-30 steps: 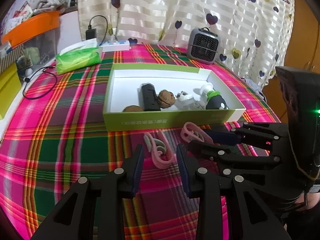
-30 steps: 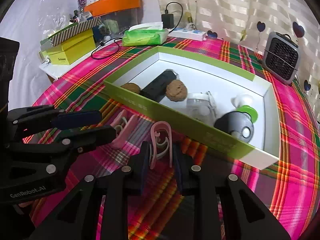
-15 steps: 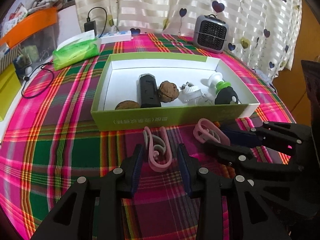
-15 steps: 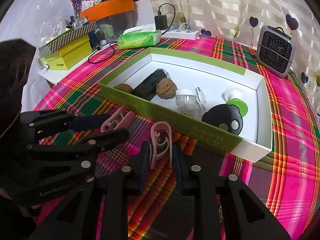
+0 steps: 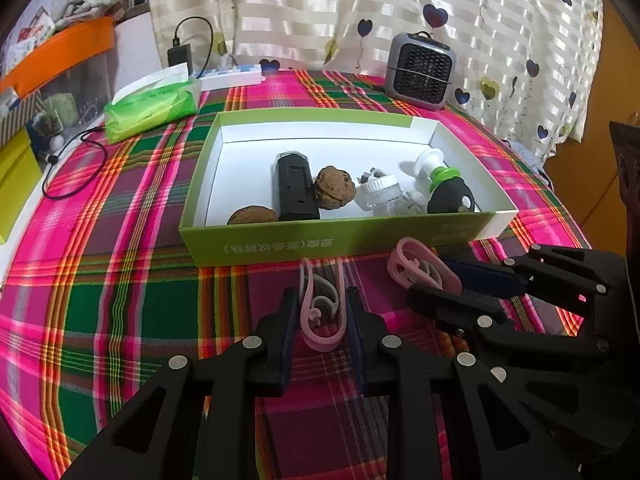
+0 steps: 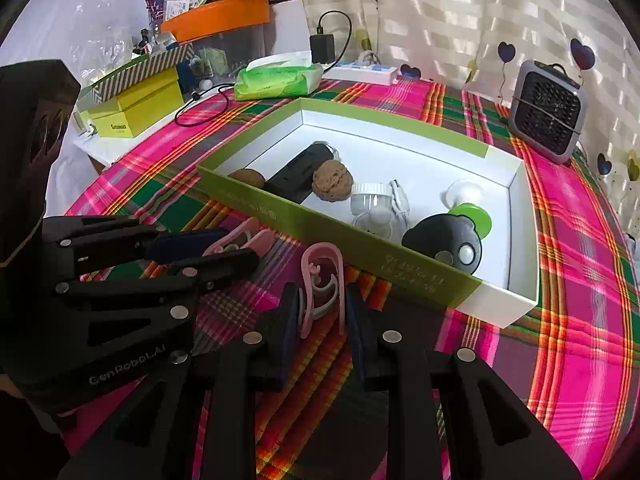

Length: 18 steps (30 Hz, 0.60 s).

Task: Organize objects
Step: 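Carry the pink clip with the left gripper into the box while the right carries its clip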

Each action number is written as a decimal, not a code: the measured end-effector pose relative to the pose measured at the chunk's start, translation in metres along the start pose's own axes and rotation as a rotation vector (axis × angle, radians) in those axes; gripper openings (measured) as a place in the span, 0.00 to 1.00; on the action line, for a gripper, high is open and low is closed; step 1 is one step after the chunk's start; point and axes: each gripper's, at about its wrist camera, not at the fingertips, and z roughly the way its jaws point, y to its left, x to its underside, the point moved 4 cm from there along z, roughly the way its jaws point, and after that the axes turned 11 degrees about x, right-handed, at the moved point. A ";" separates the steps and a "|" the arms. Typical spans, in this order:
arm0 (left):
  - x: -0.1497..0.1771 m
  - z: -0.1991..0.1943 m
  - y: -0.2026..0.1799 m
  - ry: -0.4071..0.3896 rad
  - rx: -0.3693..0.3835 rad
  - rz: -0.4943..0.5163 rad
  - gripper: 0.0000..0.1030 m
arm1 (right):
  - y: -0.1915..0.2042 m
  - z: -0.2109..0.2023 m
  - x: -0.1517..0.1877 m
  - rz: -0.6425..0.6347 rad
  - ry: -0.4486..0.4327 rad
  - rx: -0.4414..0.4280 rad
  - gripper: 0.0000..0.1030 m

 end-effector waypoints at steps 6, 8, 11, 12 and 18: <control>0.004 -0.006 -0.005 -0.013 0.011 0.011 0.21 | 0.000 -0.006 0.001 0.004 -0.023 0.006 0.23; 0.005 -0.007 -0.006 -0.017 0.016 0.013 0.21 | 0.000 -0.009 0.002 0.007 -0.034 0.001 0.23; 0.006 -0.010 -0.008 -0.022 0.024 0.017 0.21 | -0.001 -0.013 0.004 0.011 -0.045 -0.004 0.23; 0.006 -0.010 -0.009 -0.024 0.026 0.018 0.21 | -0.001 -0.015 0.005 0.013 -0.050 -0.006 0.23; 0.004 -0.016 -0.015 -0.045 0.042 0.025 0.21 | -0.002 -0.022 0.006 0.026 -0.076 -0.014 0.23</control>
